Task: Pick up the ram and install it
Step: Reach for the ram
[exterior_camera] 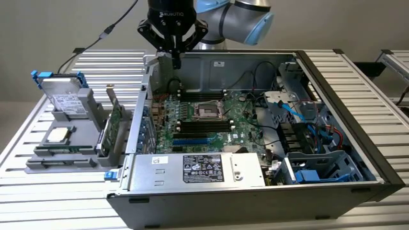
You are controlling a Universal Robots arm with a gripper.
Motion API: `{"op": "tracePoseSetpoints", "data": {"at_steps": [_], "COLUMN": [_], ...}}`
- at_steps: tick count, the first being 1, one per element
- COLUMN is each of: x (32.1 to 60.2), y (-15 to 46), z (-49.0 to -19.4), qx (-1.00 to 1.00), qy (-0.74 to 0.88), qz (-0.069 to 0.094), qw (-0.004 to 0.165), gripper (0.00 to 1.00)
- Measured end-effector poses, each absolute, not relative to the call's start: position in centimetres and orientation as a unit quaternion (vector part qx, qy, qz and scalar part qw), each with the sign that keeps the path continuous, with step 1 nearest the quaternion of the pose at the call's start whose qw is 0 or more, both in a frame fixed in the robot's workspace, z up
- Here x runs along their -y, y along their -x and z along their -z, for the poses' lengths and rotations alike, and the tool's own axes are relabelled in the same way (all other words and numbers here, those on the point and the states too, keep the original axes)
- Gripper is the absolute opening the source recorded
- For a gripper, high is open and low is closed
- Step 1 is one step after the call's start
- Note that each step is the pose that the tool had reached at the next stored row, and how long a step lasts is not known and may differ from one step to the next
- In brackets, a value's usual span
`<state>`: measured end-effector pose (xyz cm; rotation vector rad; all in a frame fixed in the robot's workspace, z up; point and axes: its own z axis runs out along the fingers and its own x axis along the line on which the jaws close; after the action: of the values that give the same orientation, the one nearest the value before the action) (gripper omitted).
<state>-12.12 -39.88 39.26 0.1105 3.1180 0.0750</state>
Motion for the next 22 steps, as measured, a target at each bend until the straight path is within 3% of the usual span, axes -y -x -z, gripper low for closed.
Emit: {"op": "tracePoseSetpoints", "data": {"at_steps": [9,22], "x": [39.9,40.0], "y": [12.6,18.3], "z": [-39.3,-39.3], "qx": [-0.999,-0.999], "qy": [-0.035,-0.035], "qz": [-0.024,-0.024], "qw": [0.01,0.01], "gripper": [0.1,0.1]}}
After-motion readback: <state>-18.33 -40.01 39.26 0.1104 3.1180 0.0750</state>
